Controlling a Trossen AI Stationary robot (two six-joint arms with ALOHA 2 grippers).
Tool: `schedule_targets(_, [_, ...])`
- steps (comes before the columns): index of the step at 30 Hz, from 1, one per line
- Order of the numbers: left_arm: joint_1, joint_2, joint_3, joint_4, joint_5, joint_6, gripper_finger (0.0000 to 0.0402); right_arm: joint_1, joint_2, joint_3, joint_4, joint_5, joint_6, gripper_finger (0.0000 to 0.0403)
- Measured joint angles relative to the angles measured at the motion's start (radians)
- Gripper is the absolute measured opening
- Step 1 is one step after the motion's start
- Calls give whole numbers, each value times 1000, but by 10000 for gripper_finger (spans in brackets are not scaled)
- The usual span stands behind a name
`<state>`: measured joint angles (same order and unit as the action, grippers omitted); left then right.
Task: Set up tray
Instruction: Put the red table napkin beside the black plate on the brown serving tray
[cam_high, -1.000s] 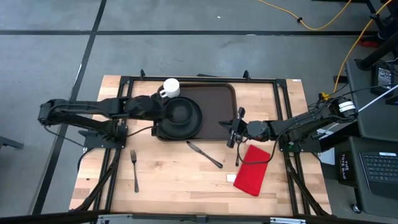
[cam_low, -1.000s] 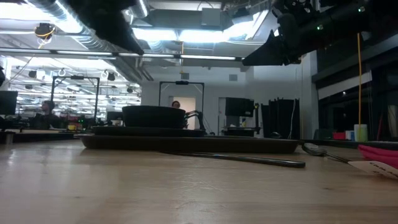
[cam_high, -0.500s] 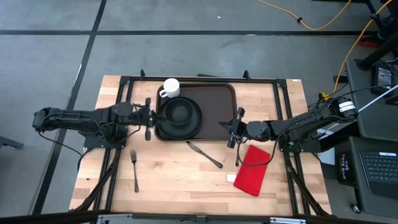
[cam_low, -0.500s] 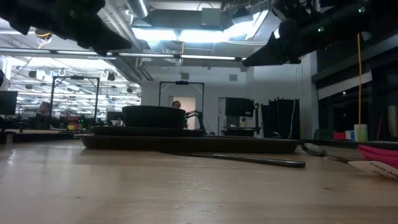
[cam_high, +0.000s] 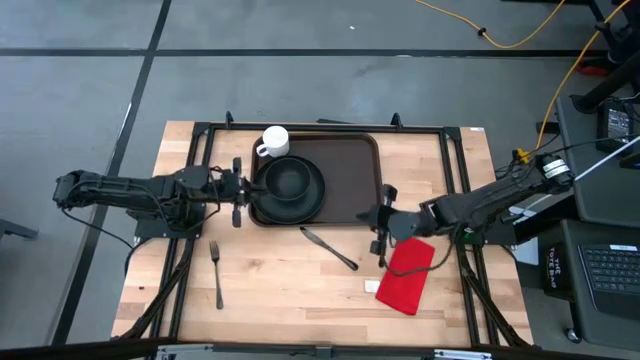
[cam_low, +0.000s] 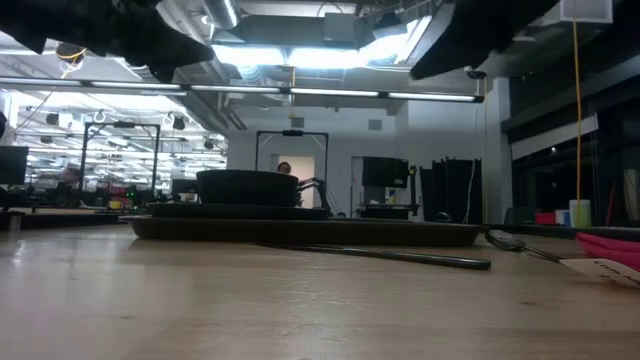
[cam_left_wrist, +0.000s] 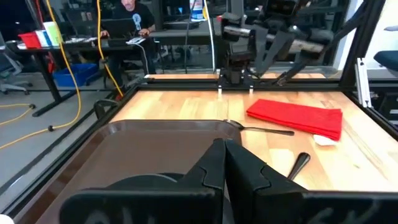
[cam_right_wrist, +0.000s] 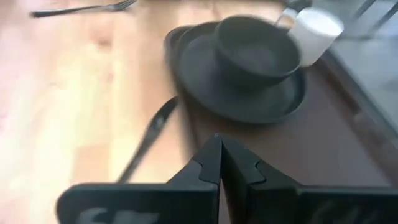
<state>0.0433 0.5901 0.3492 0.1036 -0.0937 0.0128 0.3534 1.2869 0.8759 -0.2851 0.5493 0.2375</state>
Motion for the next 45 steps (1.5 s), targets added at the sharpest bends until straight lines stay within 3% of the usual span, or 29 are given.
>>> schedule_targets(7, [-36,3,0,-1,0,22,5,144,76,122,-257,33,264,5])
schedule_targets(16, [-45,3,0,-2,0,37,1,285,298,349,-627,32,575,5])
schedule_targets(22, [-45,3,0,-2,-8,36,5,362,441,512,-827,-9,692,5])
schedule_targets(29, [-45,3,0,-2,-9,23,1,418,566,656,-880,-68,782,6])
schedule_targets(37, [-45,3,0,-2,-9,0,5,442,674,786,-954,-206,895,4])
schedule_targets(45, [-45,3,0,-2,-10,0,3,530,712,825,-987,-256,1032,4])
